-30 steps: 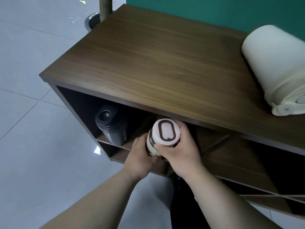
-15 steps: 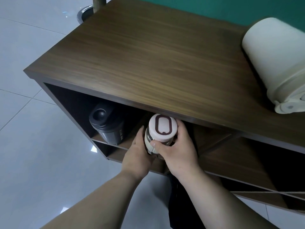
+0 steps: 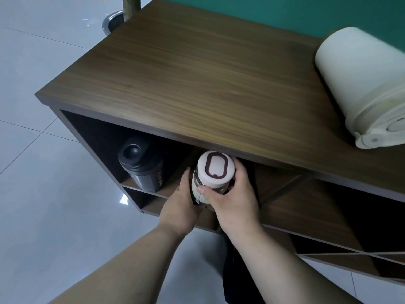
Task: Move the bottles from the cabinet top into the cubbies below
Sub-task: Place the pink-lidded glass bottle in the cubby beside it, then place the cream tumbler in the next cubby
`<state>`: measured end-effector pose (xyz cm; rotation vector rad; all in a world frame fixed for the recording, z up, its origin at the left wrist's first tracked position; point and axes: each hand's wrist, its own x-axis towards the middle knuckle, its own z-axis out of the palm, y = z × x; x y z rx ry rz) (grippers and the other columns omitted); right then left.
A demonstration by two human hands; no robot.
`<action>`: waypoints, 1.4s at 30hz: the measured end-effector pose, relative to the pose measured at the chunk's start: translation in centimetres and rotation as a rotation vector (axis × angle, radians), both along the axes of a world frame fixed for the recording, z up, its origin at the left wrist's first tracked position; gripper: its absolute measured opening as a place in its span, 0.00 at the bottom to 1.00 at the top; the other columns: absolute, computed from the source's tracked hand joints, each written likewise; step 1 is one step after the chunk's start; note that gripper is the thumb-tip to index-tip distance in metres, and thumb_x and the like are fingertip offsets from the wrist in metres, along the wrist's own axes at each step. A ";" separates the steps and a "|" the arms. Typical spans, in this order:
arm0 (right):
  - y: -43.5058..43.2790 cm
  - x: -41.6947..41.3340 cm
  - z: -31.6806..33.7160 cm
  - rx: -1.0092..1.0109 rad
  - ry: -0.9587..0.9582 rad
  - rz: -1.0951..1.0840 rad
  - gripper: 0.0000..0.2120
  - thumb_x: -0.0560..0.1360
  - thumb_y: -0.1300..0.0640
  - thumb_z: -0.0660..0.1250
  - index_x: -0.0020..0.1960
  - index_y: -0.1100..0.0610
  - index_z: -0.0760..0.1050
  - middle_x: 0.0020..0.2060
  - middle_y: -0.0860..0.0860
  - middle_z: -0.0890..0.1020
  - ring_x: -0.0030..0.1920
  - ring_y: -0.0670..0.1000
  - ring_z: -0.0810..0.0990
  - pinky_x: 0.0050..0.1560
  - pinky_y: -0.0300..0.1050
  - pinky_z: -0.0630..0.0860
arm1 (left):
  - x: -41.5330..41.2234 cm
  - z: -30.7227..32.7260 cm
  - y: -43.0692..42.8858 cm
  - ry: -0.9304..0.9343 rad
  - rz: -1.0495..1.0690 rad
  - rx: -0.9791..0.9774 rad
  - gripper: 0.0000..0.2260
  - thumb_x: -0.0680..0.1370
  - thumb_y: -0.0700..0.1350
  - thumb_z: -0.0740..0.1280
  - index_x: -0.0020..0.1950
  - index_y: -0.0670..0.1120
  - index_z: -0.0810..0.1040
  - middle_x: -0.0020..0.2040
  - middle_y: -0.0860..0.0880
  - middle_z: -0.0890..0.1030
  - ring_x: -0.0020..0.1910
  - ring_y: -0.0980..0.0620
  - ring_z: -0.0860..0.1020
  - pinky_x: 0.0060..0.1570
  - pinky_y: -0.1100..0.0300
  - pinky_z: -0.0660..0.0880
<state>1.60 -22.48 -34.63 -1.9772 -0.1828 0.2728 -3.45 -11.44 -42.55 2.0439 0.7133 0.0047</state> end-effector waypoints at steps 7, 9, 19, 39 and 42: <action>-0.8 -1.0 1.4 -0.096 -0.006 0.039 0.48 0.57 0.47 0.81 0.72 0.36 0.62 0.67 0.37 0.73 0.66 0.42 0.75 0.67 0.46 0.73 | -0.4 -0.7 0.8 -0.017 -0.057 -0.090 0.58 0.60 0.57 0.80 0.82 0.67 0.48 0.76 0.54 0.74 0.69 0.54 0.78 0.62 0.48 0.80; -1.3 -1.5 2.0 -0.146 -0.027 0.057 0.49 0.63 0.54 0.80 0.77 0.42 0.57 0.71 0.41 0.68 0.70 0.44 0.70 0.70 0.45 0.69 | -1.0 -0.1 1.0 0.005 -0.077 -0.073 0.58 0.60 0.56 0.81 0.82 0.67 0.49 0.76 0.53 0.73 0.68 0.53 0.78 0.61 0.48 0.81; -6.7 -6.5 7.3 0.005 -0.205 0.024 0.32 0.68 0.63 0.65 0.65 0.34 0.71 0.65 0.39 0.77 0.67 0.40 0.75 0.67 0.44 0.73 | -5.1 9.0 0.1 -0.039 -0.089 -0.088 0.25 0.75 0.47 0.79 0.59 0.63 0.66 0.48 0.71 0.75 0.44 0.74 0.77 0.42 0.79 0.70; -9.1 4.3 18.5 -0.297 -0.509 -0.349 0.53 0.66 0.41 0.78 0.80 0.46 0.48 0.79 0.53 0.55 0.76 0.61 0.62 0.72 0.59 0.67 | -5.9 17.3 -4.7 -0.294 -0.198 -0.027 0.14 0.81 0.54 0.70 0.66 0.57 0.80 0.61 0.63 0.79 0.60 0.60 0.77 0.59 0.61 0.72; -9.1 5.3 18.0 -0.345 -0.511 -0.382 0.49 0.68 0.48 0.76 0.79 0.47 0.50 0.74 0.55 0.61 0.69 0.62 0.71 0.68 0.59 0.72 | -5.1 16.9 -4.9 -0.292 -0.219 -0.040 0.12 0.81 0.53 0.71 0.64 0.58 0.81 0.60 0.64 0.81 0.62 0.60 0.78 0.62 0.60 0.73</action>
